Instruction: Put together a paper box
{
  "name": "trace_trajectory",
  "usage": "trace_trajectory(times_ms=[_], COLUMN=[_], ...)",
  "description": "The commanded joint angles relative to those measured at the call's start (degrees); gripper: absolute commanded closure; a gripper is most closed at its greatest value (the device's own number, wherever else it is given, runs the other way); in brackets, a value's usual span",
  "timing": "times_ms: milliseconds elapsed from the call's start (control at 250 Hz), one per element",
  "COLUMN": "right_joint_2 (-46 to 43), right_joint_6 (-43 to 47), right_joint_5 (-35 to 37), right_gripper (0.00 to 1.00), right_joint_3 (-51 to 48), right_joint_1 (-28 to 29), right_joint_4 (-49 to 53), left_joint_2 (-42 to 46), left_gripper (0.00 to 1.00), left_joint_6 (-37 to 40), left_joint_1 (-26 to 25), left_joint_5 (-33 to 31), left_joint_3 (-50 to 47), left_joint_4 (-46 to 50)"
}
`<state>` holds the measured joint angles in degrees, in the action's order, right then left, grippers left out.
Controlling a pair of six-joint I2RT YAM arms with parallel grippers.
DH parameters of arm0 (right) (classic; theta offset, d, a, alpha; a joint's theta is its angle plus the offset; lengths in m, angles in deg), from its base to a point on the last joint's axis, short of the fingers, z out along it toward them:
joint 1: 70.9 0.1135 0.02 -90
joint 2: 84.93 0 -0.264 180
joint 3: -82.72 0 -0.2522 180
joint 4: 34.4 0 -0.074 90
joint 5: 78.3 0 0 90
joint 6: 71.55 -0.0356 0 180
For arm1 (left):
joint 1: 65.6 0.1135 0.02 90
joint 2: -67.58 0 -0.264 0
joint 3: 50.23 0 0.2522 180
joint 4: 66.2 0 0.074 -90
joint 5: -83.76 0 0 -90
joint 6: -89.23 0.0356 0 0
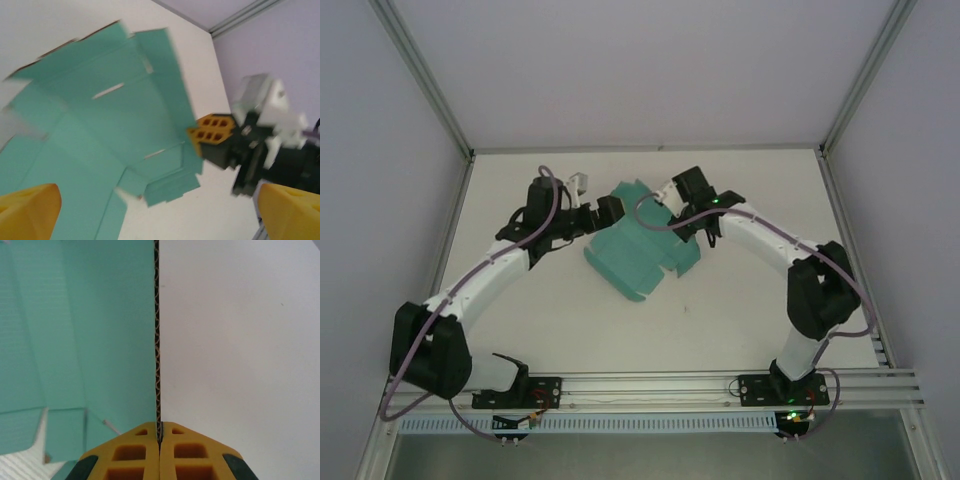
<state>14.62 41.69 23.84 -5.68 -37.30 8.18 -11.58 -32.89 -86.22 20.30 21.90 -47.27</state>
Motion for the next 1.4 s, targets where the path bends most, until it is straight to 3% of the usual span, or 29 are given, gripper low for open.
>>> trace_trajectory(times_ms=[0, 148, 355, 591, 699, 810, 910, 1110, 1393], right_joint_2=[1.25, 0.50, -1.73, -3.90, -4.67, -4.53, -4.36, -4.45, -4.44], right_joint_6=[3.04, 5.29, 10.83, 15.08, 14.40, 13.85, 12.71, 10.68, 13.03], right_joint_5=[1.78, 0.49, -1.91, -0.90, -1.95, -1.09, -0.59, -1.90, -1.28], right_gripper=[0.95, 0.97, 1.00, 1.00, 1.00, 1.00, 1.00, 1.00, 1.00], right_joint_3=[1.10, -2.86, -8.26, -12.48, -12.85, -12.37, -11.45, -11.32, -12.95], right_joint_1=[1.76, 2.49, 2.84, 2.85, 2.83, 2.86, 2.86, 2.99, 4.61], right_joint_4=[-2.65, -8.54, -13.25, -19.26, -21.52, -22.93, -22.32, -22.40, -24.72], left_joint_2=[-5.03, -12.12, -17.52, -19.54, -21.38, -21.27, -19.52, -18.48, -22.28], left_gripper=[0.00, 0.00, 0.15, 0.16, 0.30, 0.50, 0.59, 0.57, 0.36], left_joint_6=[-4.31, -4.78, -4.92, -4.56, -3.80, -0.88, 1.21, 3.83, 5.53], left_joint_1=[-0.45, -0.47, -0.28, 0.70, 0.44, -0.92, -2.24, -4.88, -8.89], left_joint_5=[2.86, -0.19, -5.55, -8.26, -6.58, -9.82, -10.94, -12.17, -17.34], left_joint_3=[3.07, 7.01, 10.73, 12.46, 13.61, 13.75, 12.23, 10.10, 14.28], left_joint_4=[-3.85, -3.04, -0.42, 1.84, 3.18, 6.59, 7.10, 6.63, 8.99])
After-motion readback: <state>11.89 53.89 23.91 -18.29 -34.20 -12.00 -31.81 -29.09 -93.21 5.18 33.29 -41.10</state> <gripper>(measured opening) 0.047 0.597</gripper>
